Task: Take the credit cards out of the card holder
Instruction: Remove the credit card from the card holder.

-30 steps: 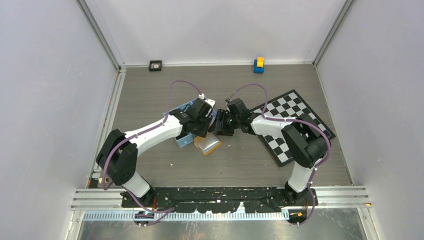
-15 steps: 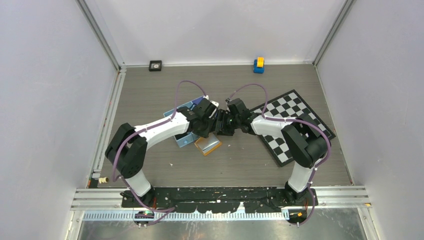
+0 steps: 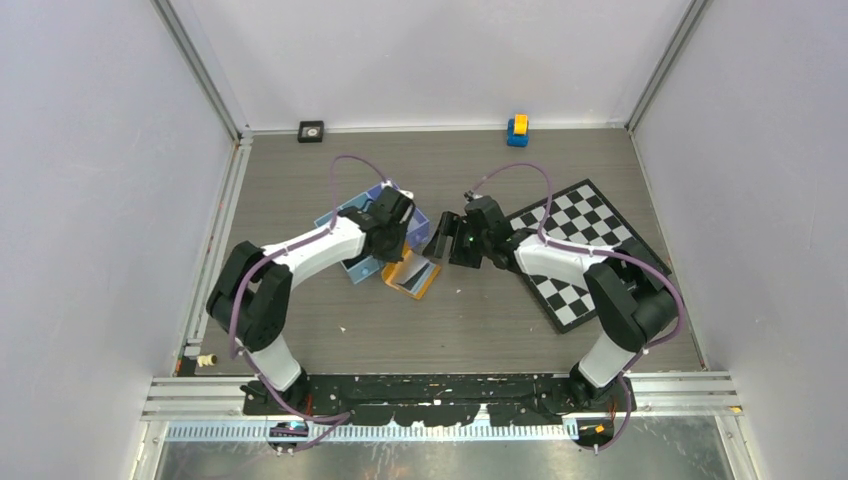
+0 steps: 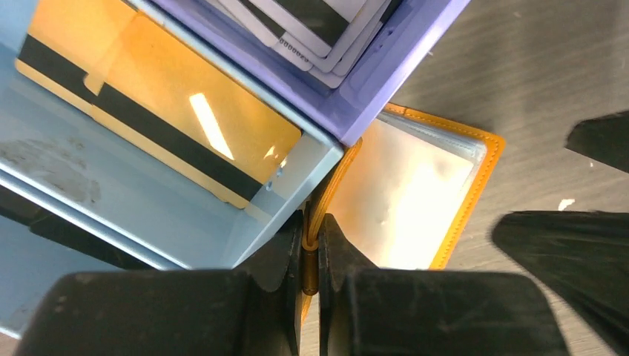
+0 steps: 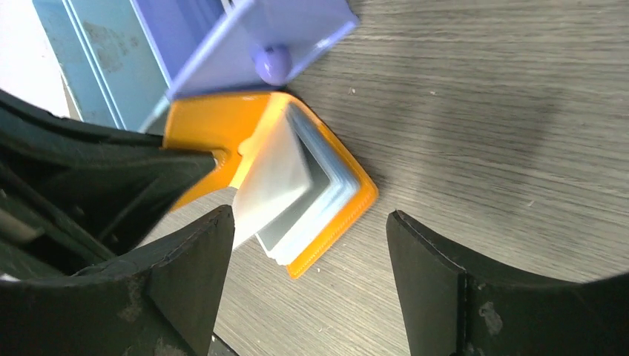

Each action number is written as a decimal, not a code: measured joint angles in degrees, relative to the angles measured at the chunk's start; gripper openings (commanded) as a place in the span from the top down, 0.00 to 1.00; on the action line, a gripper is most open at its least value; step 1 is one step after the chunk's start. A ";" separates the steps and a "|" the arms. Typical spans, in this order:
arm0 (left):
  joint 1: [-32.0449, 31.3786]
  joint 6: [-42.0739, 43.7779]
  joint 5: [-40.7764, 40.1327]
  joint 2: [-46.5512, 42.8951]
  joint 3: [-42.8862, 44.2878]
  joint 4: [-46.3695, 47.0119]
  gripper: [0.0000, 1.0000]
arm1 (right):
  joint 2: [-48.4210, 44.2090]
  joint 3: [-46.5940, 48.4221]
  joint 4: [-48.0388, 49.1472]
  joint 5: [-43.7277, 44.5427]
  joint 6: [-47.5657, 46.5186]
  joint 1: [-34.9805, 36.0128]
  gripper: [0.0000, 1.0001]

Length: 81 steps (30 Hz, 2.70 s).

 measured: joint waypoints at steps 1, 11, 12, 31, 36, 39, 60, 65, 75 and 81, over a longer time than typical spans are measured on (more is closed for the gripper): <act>1.55 -0.35 1.29 -0.28 -0.74 0.96 1.00 | -0.07 -0.04 0.02 0.20 0.00 -0.13 0.20; 9.68 -4.72 17.31 -11.34 -13.05 12.13 1.00 | -0.07 -1.99 3.63 -2.71 1.57 -1.90 0.11; 9.92 -5.18 18.73 -12.76 -13.99 13.16 1.00 | -0.07 -2.49 4.42 -3.39 1.99 -2.03 0.11; 21.33 -23.30 39.41 -27.21 -28.89 38.14 1.00 | -9.40 -12.59 17.70 -4.20 3.93 -2.36 0.30; 21.35 -28.35 44.41 -28.26 -31.28 46.40 1.00 | -7.91 -12.15 17.66 -3.78 3.98 -2.36 0.30; 21.33 -30.05 46.03 -30.36 -32.22 49.64 1.00 | -7.37 -12.07 17.00 -3.28 3.98 -2.36 0.28; 21.35 -33.03 47.84 -36.22 -34.53 57.66 1.00 | -13.62 -17.11 26.77 -5.27 4.59 -2.73 0.15; 21.35 -34.32 49.24 -34.95 -34.64 60.06 1.00 | -13.60 -17.11 29.09 -7.28 5.09 -2.73 0.15; 21.35 -42.49 54.73 -26.95 -35.36 74.07 1.00 | -11.30 -17.51 36.39 -10.95 6.64 -2.73 0.09; 21.35 -47.87 57.20 -22.97 -35.60 82.25 1.00 | -9.94 -18.51 41.35 -13.60 8.52 -2.80 0.09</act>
